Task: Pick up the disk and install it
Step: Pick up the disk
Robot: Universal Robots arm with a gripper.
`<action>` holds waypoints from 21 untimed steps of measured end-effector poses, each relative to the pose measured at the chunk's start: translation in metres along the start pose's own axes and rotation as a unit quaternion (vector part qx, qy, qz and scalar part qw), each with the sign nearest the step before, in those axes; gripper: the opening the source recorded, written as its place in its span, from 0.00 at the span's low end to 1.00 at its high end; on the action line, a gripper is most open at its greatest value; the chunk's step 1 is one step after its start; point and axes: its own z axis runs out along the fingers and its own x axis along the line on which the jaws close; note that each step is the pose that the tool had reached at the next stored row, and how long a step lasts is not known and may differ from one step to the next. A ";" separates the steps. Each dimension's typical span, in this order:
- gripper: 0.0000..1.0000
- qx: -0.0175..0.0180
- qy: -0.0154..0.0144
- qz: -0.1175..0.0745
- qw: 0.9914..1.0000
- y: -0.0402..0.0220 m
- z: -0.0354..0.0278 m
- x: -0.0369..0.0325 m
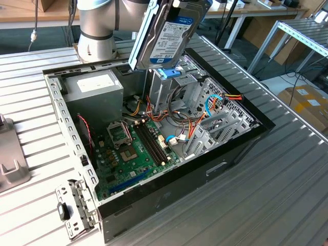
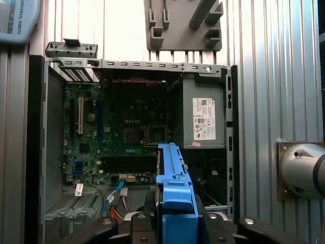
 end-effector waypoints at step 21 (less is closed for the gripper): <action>0.37 0.000 0.000 0.000 1.000 -0.0110 -0.0007 0.0001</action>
